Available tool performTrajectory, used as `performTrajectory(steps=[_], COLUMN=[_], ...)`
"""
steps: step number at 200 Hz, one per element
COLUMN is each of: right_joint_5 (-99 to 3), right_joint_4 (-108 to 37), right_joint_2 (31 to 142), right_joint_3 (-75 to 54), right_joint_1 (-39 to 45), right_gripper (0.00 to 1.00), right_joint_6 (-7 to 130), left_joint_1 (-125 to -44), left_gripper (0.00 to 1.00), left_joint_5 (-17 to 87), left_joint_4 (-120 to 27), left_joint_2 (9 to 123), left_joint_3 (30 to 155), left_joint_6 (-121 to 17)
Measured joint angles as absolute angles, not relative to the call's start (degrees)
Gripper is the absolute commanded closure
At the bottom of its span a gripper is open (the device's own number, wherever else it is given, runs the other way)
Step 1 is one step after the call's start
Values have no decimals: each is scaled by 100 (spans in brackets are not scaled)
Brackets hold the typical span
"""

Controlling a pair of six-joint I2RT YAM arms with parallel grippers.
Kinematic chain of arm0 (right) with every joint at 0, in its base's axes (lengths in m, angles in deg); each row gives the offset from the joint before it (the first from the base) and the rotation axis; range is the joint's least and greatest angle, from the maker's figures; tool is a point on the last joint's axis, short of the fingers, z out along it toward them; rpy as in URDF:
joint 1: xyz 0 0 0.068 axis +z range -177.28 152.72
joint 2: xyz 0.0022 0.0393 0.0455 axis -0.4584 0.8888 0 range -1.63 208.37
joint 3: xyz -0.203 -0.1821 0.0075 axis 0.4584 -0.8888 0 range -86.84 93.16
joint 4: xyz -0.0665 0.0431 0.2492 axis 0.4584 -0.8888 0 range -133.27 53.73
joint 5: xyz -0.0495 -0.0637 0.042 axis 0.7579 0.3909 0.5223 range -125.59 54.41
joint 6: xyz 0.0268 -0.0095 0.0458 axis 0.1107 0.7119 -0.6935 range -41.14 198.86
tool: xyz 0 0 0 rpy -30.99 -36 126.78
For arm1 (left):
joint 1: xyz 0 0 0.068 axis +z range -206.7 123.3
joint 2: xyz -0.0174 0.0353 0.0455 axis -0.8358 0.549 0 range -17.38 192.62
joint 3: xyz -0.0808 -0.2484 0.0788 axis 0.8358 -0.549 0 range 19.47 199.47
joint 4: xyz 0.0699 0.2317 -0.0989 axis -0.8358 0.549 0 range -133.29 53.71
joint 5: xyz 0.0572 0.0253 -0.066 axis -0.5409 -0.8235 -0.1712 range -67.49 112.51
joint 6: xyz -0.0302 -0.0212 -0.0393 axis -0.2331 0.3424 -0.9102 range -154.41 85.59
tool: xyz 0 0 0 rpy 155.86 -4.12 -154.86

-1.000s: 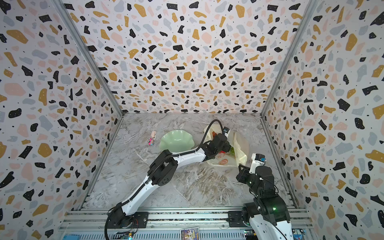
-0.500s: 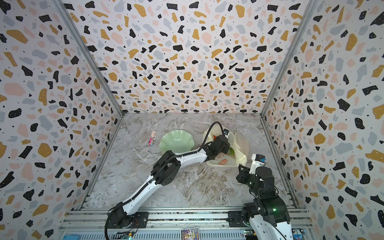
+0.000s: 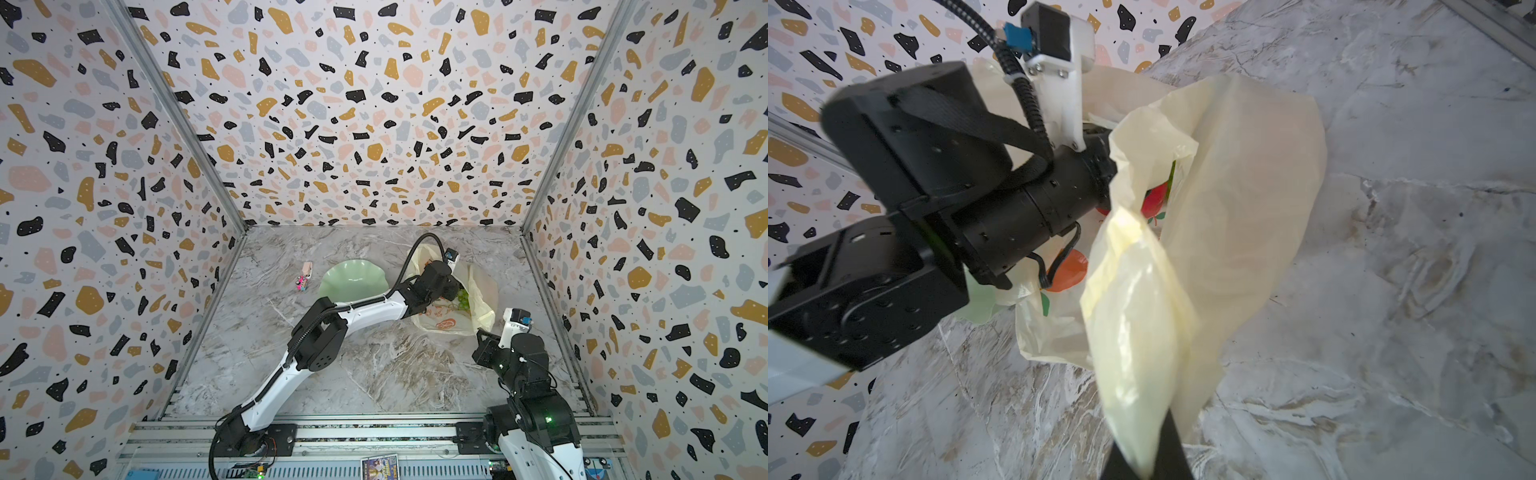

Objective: Take fruits out of the plastic bag
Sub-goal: Take out the fake fruit from the plastic bag.

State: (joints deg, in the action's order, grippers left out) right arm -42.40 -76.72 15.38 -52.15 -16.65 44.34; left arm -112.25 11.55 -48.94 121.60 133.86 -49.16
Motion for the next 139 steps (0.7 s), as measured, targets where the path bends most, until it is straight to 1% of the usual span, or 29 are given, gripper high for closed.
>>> performTrajectory(steps=[62,114,139], right_joint_5=[-4242,-4244,-4244], right_joint_4=[-7637,-7613,-7613], right_joint_2=[1580,1593,1595], right_joint_3=[-5215,-5215,-5215], right_joint_1=[-1665,-1665,-1665], right_gripper=[100,100,100], right_joint_6=[4425,4423,4423], left_joint_1=[-11225,-11225,-11225], left_gripper=[100,100,99], left_joint_5=[1478,1474,1559], left_joint_4=[-5255,-5334,-5318], left_joint_2=[11408,11358,11354], left_joint_3=[12650,12140,12103], left_joint_6=[-4966,-4992,-5034])
